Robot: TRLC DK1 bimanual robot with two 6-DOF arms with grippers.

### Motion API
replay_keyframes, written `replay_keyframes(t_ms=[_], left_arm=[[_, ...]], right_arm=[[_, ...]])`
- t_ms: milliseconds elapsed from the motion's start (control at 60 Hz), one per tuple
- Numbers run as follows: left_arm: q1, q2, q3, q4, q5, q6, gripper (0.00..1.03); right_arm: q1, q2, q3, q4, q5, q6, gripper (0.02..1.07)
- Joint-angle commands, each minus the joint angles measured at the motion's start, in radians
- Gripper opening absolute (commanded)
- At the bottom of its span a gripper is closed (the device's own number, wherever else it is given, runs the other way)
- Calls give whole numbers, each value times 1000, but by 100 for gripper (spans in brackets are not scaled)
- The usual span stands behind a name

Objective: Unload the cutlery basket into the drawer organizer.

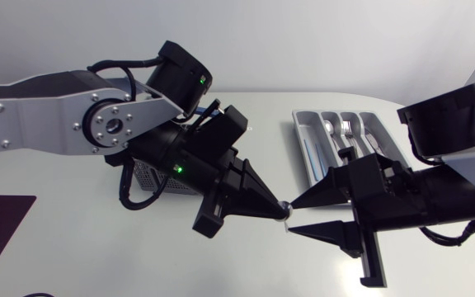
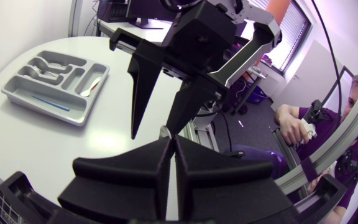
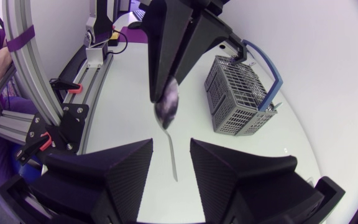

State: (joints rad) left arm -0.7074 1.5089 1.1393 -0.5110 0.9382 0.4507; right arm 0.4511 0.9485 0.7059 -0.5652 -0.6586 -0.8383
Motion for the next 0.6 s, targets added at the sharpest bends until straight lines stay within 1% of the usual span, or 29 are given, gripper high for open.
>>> replay_keyframes(t_ms=[0, 50, 100, 167, 233, 583], left_arm=[[-4, 22, 39, -20, 30, 29, 3], [-6, 20, 39, -21, 31, 29, 3], [-6, 20, 39, -23, 31, 29, 3], [-4, 20, 43, -27, 36, 29, 3], [-1, 20, 50, -37, 50, 29, 3], [2, 25, 53, -43, 56, 29, 3]], right_arm=[[8, 12, 7, 2, -10, 15, 38], [8, 15, 7, 5, -10, 11, 36], [8, 16, 6, 8, -10, 10, 28], [9, 16, 3, 10, -16, 10, 23], [11, 15, -2, 10, -18, 10, 23], [20, 9, -25, 28, -18, 24, 23]])
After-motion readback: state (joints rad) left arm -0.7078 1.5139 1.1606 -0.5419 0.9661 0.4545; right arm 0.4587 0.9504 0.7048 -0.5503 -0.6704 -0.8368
